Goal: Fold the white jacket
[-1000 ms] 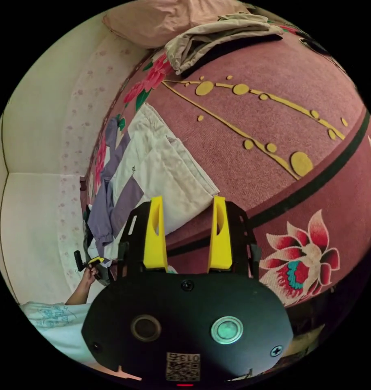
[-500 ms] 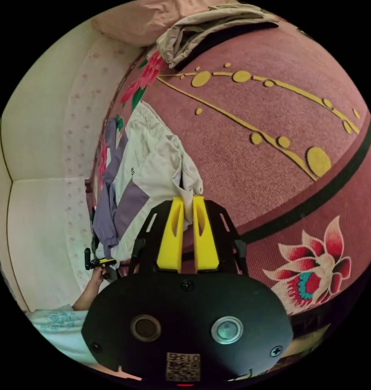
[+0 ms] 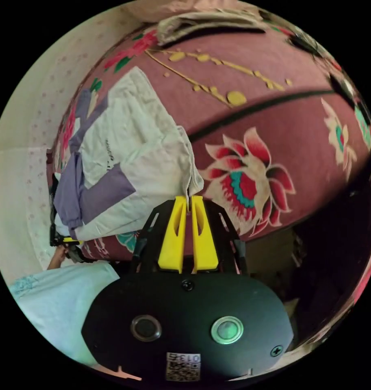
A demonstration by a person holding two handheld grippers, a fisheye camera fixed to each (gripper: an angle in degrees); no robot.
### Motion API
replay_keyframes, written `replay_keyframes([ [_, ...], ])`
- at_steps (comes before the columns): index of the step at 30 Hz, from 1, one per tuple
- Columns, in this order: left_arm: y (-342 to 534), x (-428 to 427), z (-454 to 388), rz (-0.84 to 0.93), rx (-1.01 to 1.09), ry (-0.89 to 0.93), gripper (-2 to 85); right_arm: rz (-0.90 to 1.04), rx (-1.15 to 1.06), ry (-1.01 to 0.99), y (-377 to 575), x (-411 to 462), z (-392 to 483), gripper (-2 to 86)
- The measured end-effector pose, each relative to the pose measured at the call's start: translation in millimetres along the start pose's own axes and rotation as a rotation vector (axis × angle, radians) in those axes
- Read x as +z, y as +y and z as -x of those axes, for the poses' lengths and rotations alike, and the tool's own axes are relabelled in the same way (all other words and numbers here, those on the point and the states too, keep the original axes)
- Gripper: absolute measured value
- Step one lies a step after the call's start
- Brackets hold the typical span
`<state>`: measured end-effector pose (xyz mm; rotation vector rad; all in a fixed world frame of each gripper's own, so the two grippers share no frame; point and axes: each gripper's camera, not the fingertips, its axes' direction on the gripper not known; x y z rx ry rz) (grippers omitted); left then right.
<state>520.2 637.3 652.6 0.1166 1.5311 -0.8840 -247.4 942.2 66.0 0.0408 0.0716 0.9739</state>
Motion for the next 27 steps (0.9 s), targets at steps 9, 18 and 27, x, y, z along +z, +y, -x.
replay_keyframes([
  [9, 81, -48, 14, -0.210, -0.083, 0.078, 7.5, -0.123, -0.047, 0.136, 27, -53, 33, 6.0],
  [18, 12, -15, -1, -0.110, 0.021, -0.069, 8.6, -0.052, -0.610, 0.185, -18, 36, 248, 6.7],
  [27, 52, -12, 0, -0.069, 0.232, -0.008, 2.7, 0.033, -0.741, 0.374, -65, 92, 313, 1.7],
])
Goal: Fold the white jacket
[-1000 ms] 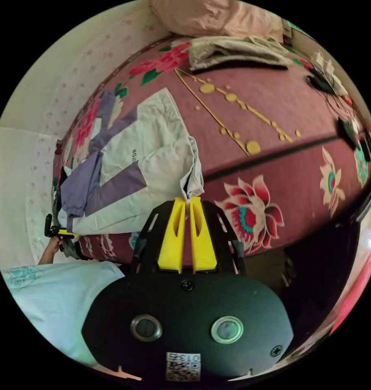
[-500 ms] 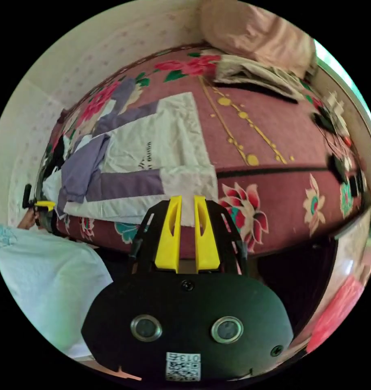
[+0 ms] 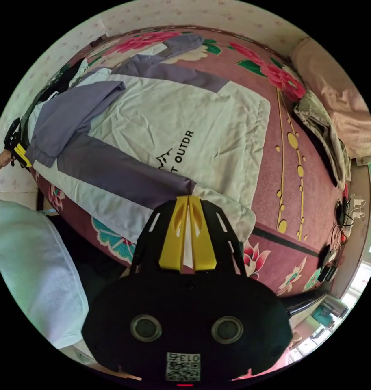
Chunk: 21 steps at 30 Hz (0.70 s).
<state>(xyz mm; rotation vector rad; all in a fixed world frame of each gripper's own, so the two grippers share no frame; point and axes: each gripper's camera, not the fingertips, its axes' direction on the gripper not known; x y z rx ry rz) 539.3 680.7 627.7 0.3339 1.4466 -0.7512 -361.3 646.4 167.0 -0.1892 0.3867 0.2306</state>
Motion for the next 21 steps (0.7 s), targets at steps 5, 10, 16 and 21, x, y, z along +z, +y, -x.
replay_keyframes([
  [5, 12, 15, 14, 0.015, -0.079, 0.076, 10.3, 0.041, 0.046, -0.008, -8, -4, -12, 7.1],
  [10, 46, -29, 2, -0.168, -0.113, 0.137, 13.8, -0.023, 0.127, 0.011, 6, -24, -41, 11.8],
  [16, 54, -47, 25, -0.299, -0.238, 0.101, 12.9, -0.034, 0.249, -0.072, -5, 1, -76, 10.9],
  [21, 32, -4, 33, -0.113, -0.252, 0.121, 1.3, 0.043, 0.284, -0.098, -22, 30, -81, 4.1],
])
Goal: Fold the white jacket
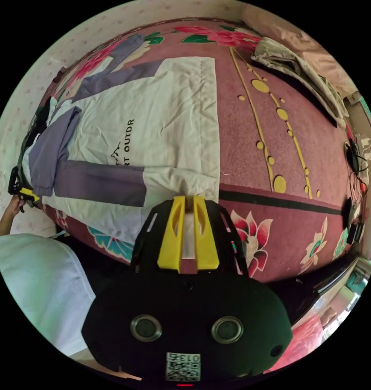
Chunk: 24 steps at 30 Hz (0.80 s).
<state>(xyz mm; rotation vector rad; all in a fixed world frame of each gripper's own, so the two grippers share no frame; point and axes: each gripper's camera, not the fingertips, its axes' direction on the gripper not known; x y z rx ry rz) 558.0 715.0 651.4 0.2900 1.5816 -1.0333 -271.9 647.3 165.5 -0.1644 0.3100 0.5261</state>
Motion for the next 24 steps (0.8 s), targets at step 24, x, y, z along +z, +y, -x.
replay_keyframes([
  [24, 85, -49, -87, -0.260, 0.056, -0.033, 0.2, -0.096, -0.138, 0.092, 12, -56, 118, 2.7],
])
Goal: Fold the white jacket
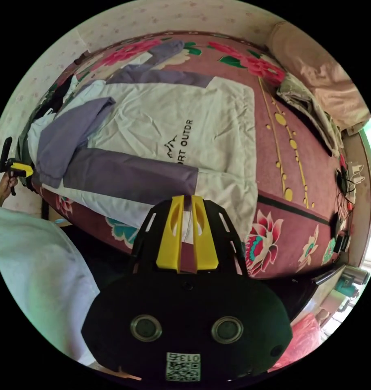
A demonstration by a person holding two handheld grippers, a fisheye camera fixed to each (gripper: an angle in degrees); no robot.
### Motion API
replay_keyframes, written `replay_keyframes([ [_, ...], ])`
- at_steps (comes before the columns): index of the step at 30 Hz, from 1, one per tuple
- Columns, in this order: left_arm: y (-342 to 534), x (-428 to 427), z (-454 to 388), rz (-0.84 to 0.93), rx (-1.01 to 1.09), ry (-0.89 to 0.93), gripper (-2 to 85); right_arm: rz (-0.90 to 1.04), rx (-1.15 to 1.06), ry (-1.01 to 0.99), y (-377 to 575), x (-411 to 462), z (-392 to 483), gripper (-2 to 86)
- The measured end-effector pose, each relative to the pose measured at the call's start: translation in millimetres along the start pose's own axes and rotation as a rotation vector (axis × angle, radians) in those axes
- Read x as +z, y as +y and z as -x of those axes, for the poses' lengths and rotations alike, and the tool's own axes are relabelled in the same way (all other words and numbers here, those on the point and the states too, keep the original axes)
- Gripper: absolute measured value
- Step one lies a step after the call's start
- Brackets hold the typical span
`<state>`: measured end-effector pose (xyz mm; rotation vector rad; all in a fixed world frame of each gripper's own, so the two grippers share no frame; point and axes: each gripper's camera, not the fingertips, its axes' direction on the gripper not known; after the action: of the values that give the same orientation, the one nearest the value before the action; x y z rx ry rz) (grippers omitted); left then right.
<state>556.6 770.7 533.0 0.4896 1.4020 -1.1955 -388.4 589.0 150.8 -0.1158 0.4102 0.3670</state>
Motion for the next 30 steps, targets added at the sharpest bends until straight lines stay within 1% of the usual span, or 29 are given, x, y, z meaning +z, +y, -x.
replay_keyframes([
  [2, -21, 39, 0, 0.096, -0.006, -0.081, 0.0, 0.077, -0.011, 0.047, -4, 28, 15, 1.9],
  [4, -31, 50, 10, 0.117, -0.042, -0.107, -0.1, 0.131, -0.032, 0.090, 1, 47, 21, 1.5],
  [5, -35, 49, 13, 0.112, -0.054, -0.100, -0.1, 0.067, -0.045, 0.096, 8, 42, 23, 1.4],
  [8, -37, 43, 5, 0.146, -0.024, -0.161, 0.0, 0.079, -0.009, 0.042, 8, 35, 19, 1.5],
  [10, -31, 36, -2, 0.167, -0.026, -0.104, 0.2, 0.138, 0.050, -0.013, -1, 22, 15, 2.1],
  [11, -24, 28, -9, 0.155, -0.026, -0.045, 0.4, 0.052, 0.052, -0.050, -4, -3, 21, 3.0],
  [12, -19, 21, -14, 0.130, -0.029, -0.028, 0.6, -0.015, 0.043, -0.069, -5, -19, 27, 3.7],
  [13, -11, 7, -26, 0.054, -0.027, -0.014, 1.1, -0.120, -0.005, -0.104, -9, -47, 47, 6.5],
  [14, -6, -7, -40, -0.022, -0.012, -0.011, 1.9, -0.183, -0.090, -0.148, -16, -69, 75, 10.6],
  [15, -4, -13, -47, -0.052, -0.004, -0.023, 3.0, -0.203, -0.134, -0.179, -20, -78, 91, 11.6],
  [17, -7, -25, -76, -0.138, -0.004, -0.192, 7.1, -0.258, -0.324, -0.313, -37, -104, 169, 15.2],
  [18, -10, -27, -83, -0.151, -0.006, -0.245, 8.0, -0.266, -0.374, -0.334, -41, -108, 191, 16.0],
  [19, -16, -28, -97, -0.163, 0.003, -0.362, 11.1, -0.269, -0.482, -0.350, -46, -114, 238, 16.8],
  [20, -25, -30, -110, -0.183, 0.013, -0.482, 13.6, -0.259, -0.595, -0.333, -48, -116, 284, 17.8],
  [22, -39, -30, -123, -0.208, 0.032, -0.585, 15.7, -0.253, -0.730, -0.272, -45, -111, 343, 19.3],
  [23, -50, -27, -127, -0.190, 0.049, -0.615, 16.3, -0.239, -0.802, -0.217, -42, -103, 374, 20.1],
  [25, -66, -19, -125, -0.148, 0.070, -0.582, 15.7, -0.201, -0.874, -0.141, -37, -85, 408, 20.5],
  [27, -80, -9, -120, -0.057, 0.080, -0.470, 11.9, -0.149, -0.945, -0.058, -31, -62, 433, 18.5],
  [28, -87, -5, -117, -0.012, 0.070, -0.417, 8.1, -0.118, -0.984, 0.034, -27, -45, 446, 14.0],
  [29, -89, -6, -117, 0.006, 0.063, -0.402, 5.0, -0.090, -0.992, 0.112, -25, -34, 451, 10.3],
  [30, -90, -8, -119, 0.004, 0.067, -0.389, 3.7, -0.079, -0.991, 0.130, -26, -33, 452, 8.9],
])
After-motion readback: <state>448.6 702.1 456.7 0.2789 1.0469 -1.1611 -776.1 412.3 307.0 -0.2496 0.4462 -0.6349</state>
